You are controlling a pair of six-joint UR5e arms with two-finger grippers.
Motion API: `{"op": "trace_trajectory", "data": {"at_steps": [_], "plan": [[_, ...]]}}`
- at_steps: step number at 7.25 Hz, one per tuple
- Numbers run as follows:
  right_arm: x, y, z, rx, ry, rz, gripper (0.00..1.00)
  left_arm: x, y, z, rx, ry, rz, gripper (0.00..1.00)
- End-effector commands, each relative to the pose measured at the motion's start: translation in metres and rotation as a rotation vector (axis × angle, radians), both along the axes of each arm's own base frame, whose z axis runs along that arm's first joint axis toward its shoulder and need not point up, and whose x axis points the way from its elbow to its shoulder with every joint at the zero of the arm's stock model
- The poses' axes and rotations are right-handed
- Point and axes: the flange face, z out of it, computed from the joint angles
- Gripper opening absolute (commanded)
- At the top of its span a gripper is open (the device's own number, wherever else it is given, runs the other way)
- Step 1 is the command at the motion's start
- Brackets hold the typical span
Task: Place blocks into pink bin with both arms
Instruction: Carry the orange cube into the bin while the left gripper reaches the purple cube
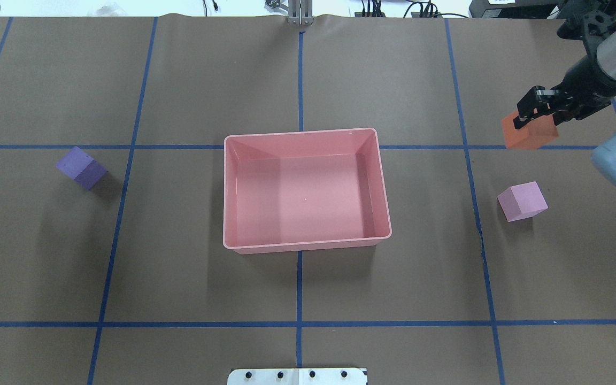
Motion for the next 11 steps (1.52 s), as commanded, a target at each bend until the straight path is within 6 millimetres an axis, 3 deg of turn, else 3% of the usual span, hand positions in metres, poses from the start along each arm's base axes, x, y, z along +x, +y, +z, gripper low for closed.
{"op": "trace_trajectory", "data": {"at_steps": [1, 2, 4, 5, 8, 9, 10, 11], "plan": [[-0.092, 0.016, -0.088, -0.073, -0.035, 0.078, 0.0, 0.08, -0.015, -0.039, -0.131, 0.036, -0.077, 0.99], [-0.137, 0.03, -0.124, -0.075, -0.042, 0.102, 0.0, 0.1, -0.016, -0.035, -0.188, 0.038, -0.078, 0.99], [-0.209, 0.041, -0.176, -0.119, -0.049, 0.173, 0.0, 0.118, -0.019, -0.037, -0.321, 0.067, -0.127, 0.97], [-0.233, 0.043, -0.186, -0.137, -0.043, 0.181, 0.0, 0.13, -0.013, -0.04, -0.353, 0.074, -0.129, 0.98], [-0.273, 0.071, -0.179, -0.101, -0.005, 0.168, 0.0, 0.148, -0.006, -0.028, -0.419, 0.033, -0.123, 0.99], [-0.279, 0.069, -0.172, -0.107, 0.01, 0.163, 0.44, 0.15, -0.006, -0.027, -0.452, 0.019, -0.131, 0.99], [-0.284, 0.07, -0.17, -0.098, 0.008, 0.163, 0.73, 0.154, -0.005, -0.03, -0.486, 0.026, -0.153, 0.99], [-0.288, 0.067, -0.167, -0.087, -0.002, 0.166, 0.76, 0.183, -0.007, -0.042, -0.494, 0.027, -0.128, 0.99]]}}
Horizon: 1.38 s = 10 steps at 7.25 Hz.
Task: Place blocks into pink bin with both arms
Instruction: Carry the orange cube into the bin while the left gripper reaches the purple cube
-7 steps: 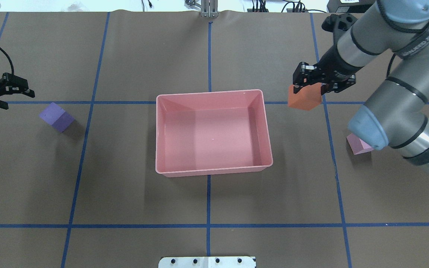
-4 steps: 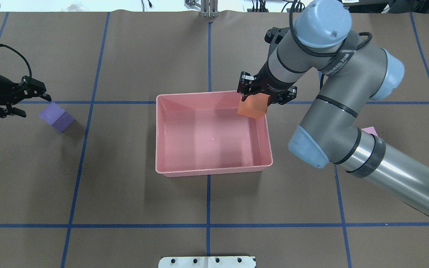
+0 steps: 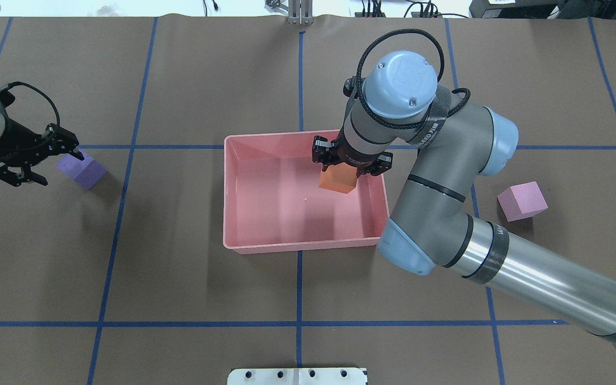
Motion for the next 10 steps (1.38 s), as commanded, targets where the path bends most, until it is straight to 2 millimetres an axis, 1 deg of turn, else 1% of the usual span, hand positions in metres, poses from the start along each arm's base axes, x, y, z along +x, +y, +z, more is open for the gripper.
{"op": "trace_trajectory", "data": {"at_steps": [1, 2, 3, 6, 8, 9, 10], "plan": [[-0.009, -0.004, 0.008, 0.016, -0.007, 0.006, 0.76, 0.04, -0.019, -0.019, -0.024, 0.009, 0.007, 0.99], [-0.01, -0.004, 0.009, 0.015, -0.004, 0.006, 0.77, 0.046, -0.026, -0.018, -0.028, 0.006, 0.01, 0.99], [-0.011, -0.004, 0.009, 0.015, -0.004, 0.005, 0.77, 0.046, -0.026, -0.009, -0.037, -0.004, 0.01, 0.99], [-0.013, -0.005, 0.01, 0.022, -0.014, 0.005, 0.79, 0.036, -0.022, 0.0, -0.043, -0.012, 0.004, 0.97], [-0.013, -0.005, 0.01, 0.02, -0.015, 0.006, 0.91, 0.038, -0.023, 0.009, -0.048, -0.041, -0.015, 0.97], [-0.012, -0.004, 0.008, 0.014, -0.021, 0.013, 0.99, 0.039, -0.025, 0.01, -0.05, -0.048, -0.024, 0.96], [-0.009, -0.003, 0.007, -0.005, -0.026, 0.03, 0.99, 0.036, -0.026, 0.012, -0.054, -0.052, -0.03, 0.89]]}}
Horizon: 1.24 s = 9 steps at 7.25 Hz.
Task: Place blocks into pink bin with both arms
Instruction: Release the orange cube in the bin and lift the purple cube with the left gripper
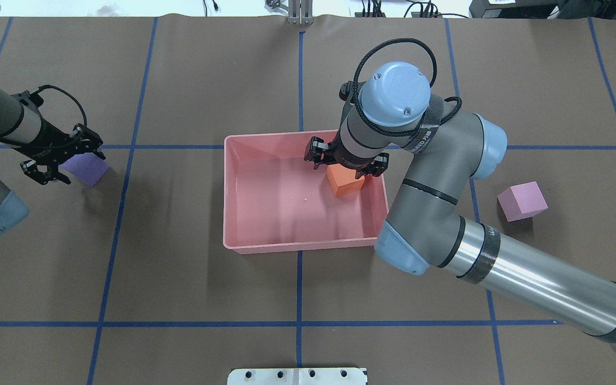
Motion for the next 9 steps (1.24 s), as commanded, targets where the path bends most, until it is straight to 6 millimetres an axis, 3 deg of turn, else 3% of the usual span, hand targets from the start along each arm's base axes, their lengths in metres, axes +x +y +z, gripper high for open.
{"op": "trace_trajectory", "data": {"at_steps": [1, 2, 3, 4, 5, 7, 8, 9], "plan": [[0.016, 0.0, -0.008, -0.003, -0.023, 0.03, 0.99, -0.002, -0.002, 0.002, -0.004, -0.006, -0.01, 0.51], [0.042, -0.003, 0.0, 0.002, -0.03, 0.054, 0.99, -0.002, -0.003, -0.002, 0.001, -0.001, -0.009, 0.01], [0.083, -0.006, 0.02, -0.006, -0.028, 0.089, 0.98, 0.0, -0.009, -0.023, 0.024, 0.026, -0.01, 0.0], [0.124, -0.013, 0.053, -0.037, -0.011, 0.112, 0.98, -0.003, -0.022, -0.055, 0.02, 0.071, -0.026, 0.0], [0.153, -0.026, 0.082, -0.08, 0.01, 0.132, 0.99, 0.001, -0.032, -0.11, -0.015, 0.123, -0.061, 0.0], [0.22, -0.035, 0.15, -0.02, 0.077, 0.029, 0.99, 0.01, -0.032, -0.231, -0.016, 0.176, -0.092, 0.0], [0.25, -0.038, 0.179, 0.005, 0.096, -0.016, 0.99, 0.03, -0.038, -0.306, -0.03, 0.166, -0.076, 0.0], [0.269, -0.036, 0.204, 0.027, 0.121, -0.058, 0.99, 0.07, -0.024, -0.352, -0.039, 0.119, -0.048, 0.0]]}}
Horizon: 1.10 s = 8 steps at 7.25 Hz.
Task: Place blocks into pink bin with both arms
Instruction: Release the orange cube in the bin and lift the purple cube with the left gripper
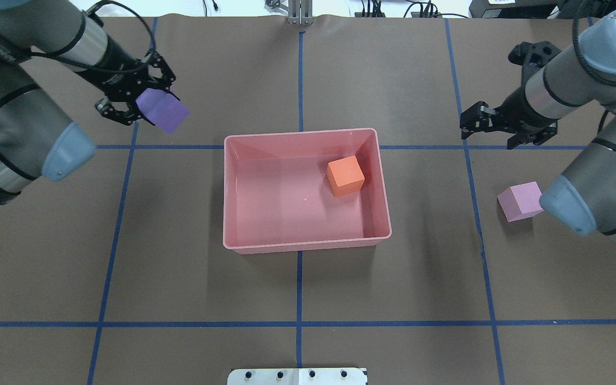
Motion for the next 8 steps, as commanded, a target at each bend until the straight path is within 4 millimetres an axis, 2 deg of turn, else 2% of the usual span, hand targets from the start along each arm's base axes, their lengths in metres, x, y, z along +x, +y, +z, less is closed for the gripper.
{"op": "trace_trajectory", "data": {"at_steps": [1, 2, 3, 5, 6, 7, 8], "plan": [[0.036, 0.008, 0.054, 0.039, 0.054, -0.095, 0.99, 0.089, 0.043, -0.082, 0.013, -0.085, 0.0, 0.0], [0.038, 0.01, 0.073, 0.061, 0.079, -0.145, 0.99, 0.144, 0.081, -0.087, 0.032, -0.122, 0.001, 0.0], [0.037, 0.012, 0.09, 0.062, 0.097, -0.18, 0.99, 0.172, 0.102, -0.082, 0.056, -0.153, 0.012, 0.0], [0.023, 0.011, 0.105, 0.08, 0.084, -0.2, 0.99, 0.197, 0.123, -0.079, 0.072, -0.173, 0.028, 0.0], [0.008, 0.014, 0.126, 0.105, 0.069, -0.221, 0.99, 0.211, 0.129, -0.072, 0.08, -0.198, 0.028, 0.0], [-0.004, 0.017, 0.134, 0.126, 0.062, -0.244, 0.99, 0.215, 0.129, -0.07, 0.081, -0.206, 0.03, 0.0], [-0.01, 0.021, 0.127, 0.142, 0.052, -0.259, 0.99, 0.218, 0.132, -0.07, 0.082, -0.206, 0.034, 0.0]]}}
